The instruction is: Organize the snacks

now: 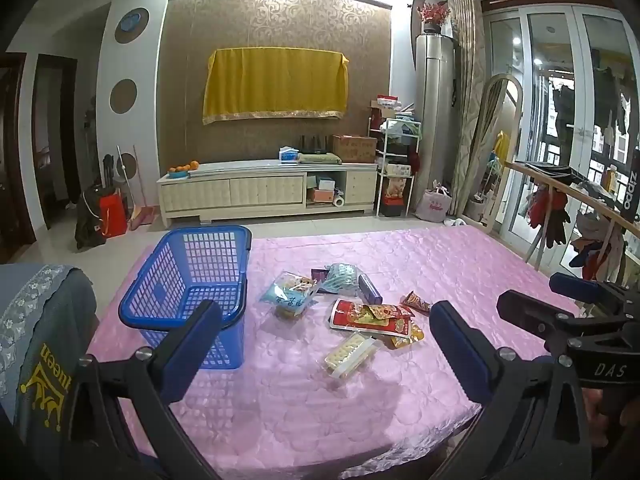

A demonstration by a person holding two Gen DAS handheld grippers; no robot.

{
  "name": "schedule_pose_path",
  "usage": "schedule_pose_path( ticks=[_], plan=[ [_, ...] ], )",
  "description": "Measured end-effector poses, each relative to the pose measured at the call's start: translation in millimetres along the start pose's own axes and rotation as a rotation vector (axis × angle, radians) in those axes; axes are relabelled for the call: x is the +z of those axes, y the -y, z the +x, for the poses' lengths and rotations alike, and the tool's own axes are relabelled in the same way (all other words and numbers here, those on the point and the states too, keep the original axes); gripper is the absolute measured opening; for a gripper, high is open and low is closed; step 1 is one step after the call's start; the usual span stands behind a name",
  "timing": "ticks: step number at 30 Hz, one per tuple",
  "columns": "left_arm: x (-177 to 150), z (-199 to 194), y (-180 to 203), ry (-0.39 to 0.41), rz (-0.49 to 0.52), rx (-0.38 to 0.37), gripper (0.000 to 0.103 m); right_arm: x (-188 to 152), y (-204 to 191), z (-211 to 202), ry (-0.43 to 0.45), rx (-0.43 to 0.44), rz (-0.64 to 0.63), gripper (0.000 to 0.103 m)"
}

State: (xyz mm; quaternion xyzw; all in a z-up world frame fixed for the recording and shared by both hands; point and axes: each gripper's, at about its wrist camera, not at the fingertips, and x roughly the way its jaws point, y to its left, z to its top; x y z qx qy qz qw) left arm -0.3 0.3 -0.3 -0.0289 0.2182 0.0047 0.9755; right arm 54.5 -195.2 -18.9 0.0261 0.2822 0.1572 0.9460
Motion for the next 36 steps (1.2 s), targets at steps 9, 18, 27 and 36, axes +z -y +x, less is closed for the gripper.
schedule_pose_path(
  ticks=[9, 18, 27, 36],
  plan=[
    [0.6, 2.0, -1.9, 0.001, 0.010, 0.000, 0.103, 0.4, 0.1, -0.1, 0.000, -0.008, -0.003, 0.103],
    [2.2, 2.4, 1.6, 0.002, 0.027, -0.002, 0.103, -0.5, 0.9, -0.7, -0.003, -0.012, -0.002, 0.103],
    [2.8, 1.5, 3.2, 0.006, 0.018, -0.010, 0.103, -1.3, 1.5, -0.6, -0.010, -0.009, 0.001, 0.103],
    [2.7, 0.5, 1.8, -0.018, 0.017, -0.011, 0.103, -0.1, 0.1, -2.3, -0.011, -0.001, -0.005, 0.103]
  ],
)
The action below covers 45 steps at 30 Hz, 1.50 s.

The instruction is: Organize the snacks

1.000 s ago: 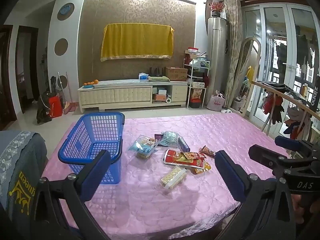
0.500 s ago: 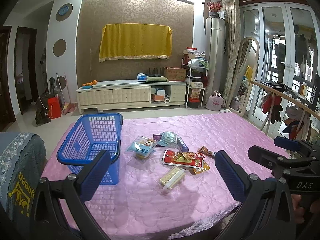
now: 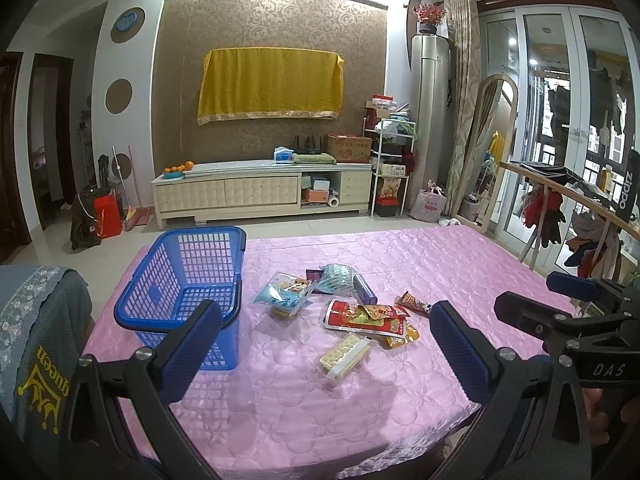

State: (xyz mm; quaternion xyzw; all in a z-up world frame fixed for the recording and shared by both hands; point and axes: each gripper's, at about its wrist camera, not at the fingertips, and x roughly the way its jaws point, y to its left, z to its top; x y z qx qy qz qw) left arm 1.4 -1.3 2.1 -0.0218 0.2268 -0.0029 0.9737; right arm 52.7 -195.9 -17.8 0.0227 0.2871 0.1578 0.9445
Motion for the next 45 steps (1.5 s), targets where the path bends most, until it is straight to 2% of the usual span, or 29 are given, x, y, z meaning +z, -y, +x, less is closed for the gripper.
schedule_pose_path(
  ticks=[2, 9, 11, 17, 21, 25, 30, 33, 34, 36, 44, 45],
  plan=[
    [0.2, -1.2, 0.5, 0.024, 0.015, 0.006, 0.103, 0.2, 0.3, -0.9, 0.001, 0.002, 0.002, 0.103],
    [1.8, -2.9, -1.6, -0.004, 0.026, 0.012, 0.103, 5.7, -2.2, -5.0, 0.006, 0.012, -0.011, 0.103],
    [1.4, -4.0, -2.1, 0.033, -0.001, -0.002, 0.103, 7.9, -3.6, -6.1, 0.010, 0.015, -0.015, 0.103],
    [13.9, -1.8, -0.2, 0.033, 0.032, 0.009, 0.103, 20.4, -4.6, -11.9, 0.041, 0.034, -0.023, 0.103],
    [25.9, 5.4, 4.0, 0.010, 0.082, 0.012, 0.103, 33.8, 2.5, -10.3, 0.049, 0.009, -0.026, 0.103],
    [41.2, 16.5, 6.2, -0.013, 0.102, 0.014, 0.103, 49.8, 20.1, 3.4, 0.006, -0.016, 0.004, 0.103],
    [59.7, 45.2, 4.7, -0.090, 0.099, -0.010, 0.103, 67.2, 37.4, 26.9, -0.025, -0.052, -0.032, 0.103],
    [66.7, 61.7, 7.7, -0.108, 0.118, -0.013, 0.103, 71.2, 44.1, 46.4, -0.097, -0.047, -0.072, 0.103],
    [68.1, 67.6, 9.8, -0.110, 0.130, -0.013, 0.103, 71.3, 44.1, 58.1, -0.143, -0.038, -0.117, 0.103],
    [66.7, 78.3, 13.8, -0.136, 0.148, -0.019, 0.103, 69.0, 47.6, 71.1, -0.177, -0.019, -0.138, 0.103],
    [47.3, 137.7, 16.6, -0.295, 0.145, -0.073, 0.103, 62.7, 68.2, 110.4, -0.217, 0.059, -0.085, 0.103],
    [45.2, 143.2, 17.5, -0.304, 0.148, -0.074, 0.103, 61.2, 71.6, 118.1, -0.229, 0.102, -0.076, 0.103]
  ],
)
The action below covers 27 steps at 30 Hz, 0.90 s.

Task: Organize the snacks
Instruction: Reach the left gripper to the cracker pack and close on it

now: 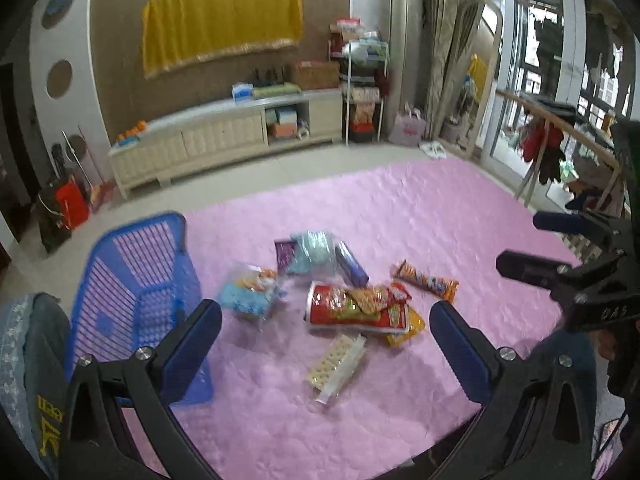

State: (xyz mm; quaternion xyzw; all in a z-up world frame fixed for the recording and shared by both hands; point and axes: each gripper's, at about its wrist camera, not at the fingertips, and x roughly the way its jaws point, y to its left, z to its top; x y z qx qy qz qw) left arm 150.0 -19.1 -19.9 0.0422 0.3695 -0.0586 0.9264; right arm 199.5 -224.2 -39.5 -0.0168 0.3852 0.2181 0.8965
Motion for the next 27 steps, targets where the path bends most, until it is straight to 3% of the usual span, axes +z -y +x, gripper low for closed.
schedule_pose_path(
  ticks=[2, 9, 17, 23, 27],
  plan=[
    [-1.4, 11.8, -0.7, -0.016, 0.009, -0.010, 0.103, -0.3, 3.3, 12.7, -0.034, 0.027, -0.005, 0.103],
    [-17.6, 62.1, 3.7, -0.130, 0.063, -0.046, 0.103, -18.7, 12.4, 63.1, -0.159, -0.003, -0.037, 0.103],
    [-37.9, 119.0, 10.5, -0.253, 0.146, -0.091, 0.103, -36.4, 19.8, 98.7, -0.220, -0.003, -0.061, 0.103],
    [-51.3, 167.1, 11.7, -0.356, 0.186, -0.109, 0.103, -46.3, 27.3, 115.3, -0.219, -0.027, -0.066, 0.102],
    [-57.7, 194.6, 13.2, -0.399, 0.184, -0.077, 0.099, -55.9, 30.6, 129.1, -0.243, -0.026, -0.074, 0.102]
  ],
)
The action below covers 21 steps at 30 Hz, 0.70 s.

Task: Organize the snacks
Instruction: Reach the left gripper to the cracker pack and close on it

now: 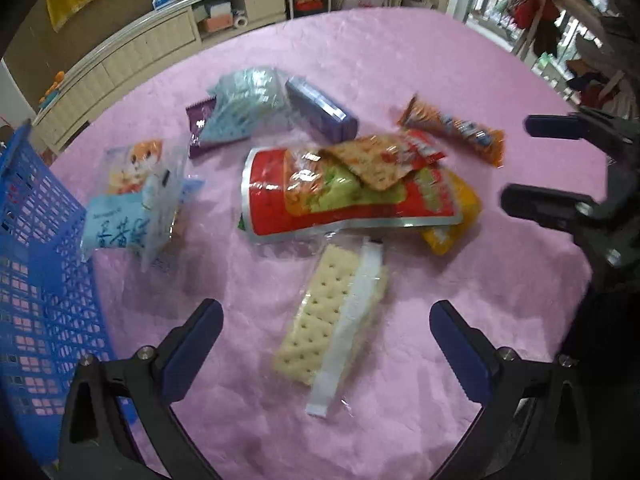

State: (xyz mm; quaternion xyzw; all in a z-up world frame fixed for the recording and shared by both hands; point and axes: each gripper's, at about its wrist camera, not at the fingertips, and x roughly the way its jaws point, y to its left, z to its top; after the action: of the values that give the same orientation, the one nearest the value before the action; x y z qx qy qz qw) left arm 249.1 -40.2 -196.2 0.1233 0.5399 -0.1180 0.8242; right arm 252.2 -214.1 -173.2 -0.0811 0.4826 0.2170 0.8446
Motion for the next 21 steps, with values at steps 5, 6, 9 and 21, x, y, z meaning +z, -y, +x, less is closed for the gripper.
schedule_pose_path(
  ticks=[5, 6, 9, 21],
  plan=[
    [2.6, 31.1, 1.6, -0.044, -0.001, -0.012, 0.085, -4.0, 1.2, 5.4, -0.014, 0.109, 0.007, 0.102],
    [2.6, 37.0, 2.6, -0.054, 0.001, -0.012, 0.079, -3.9, 0.8, 5.3, -0.008, 0.113, 0.006, 0.102],
    [0.8, 47.9, 6.9, -0.054, 0.008, -0.012, 0.069, -2.5, -2.2, 6.4, 0.002, 0.104, -0.032, 0.102],
    [-12.5, 56.1, 6.6, -0.022, -0.081, -0.049, 0.044, 17.6, -5.5, 5.1, -0.006, 0.110, -0.153, 0.101]
  ],
)
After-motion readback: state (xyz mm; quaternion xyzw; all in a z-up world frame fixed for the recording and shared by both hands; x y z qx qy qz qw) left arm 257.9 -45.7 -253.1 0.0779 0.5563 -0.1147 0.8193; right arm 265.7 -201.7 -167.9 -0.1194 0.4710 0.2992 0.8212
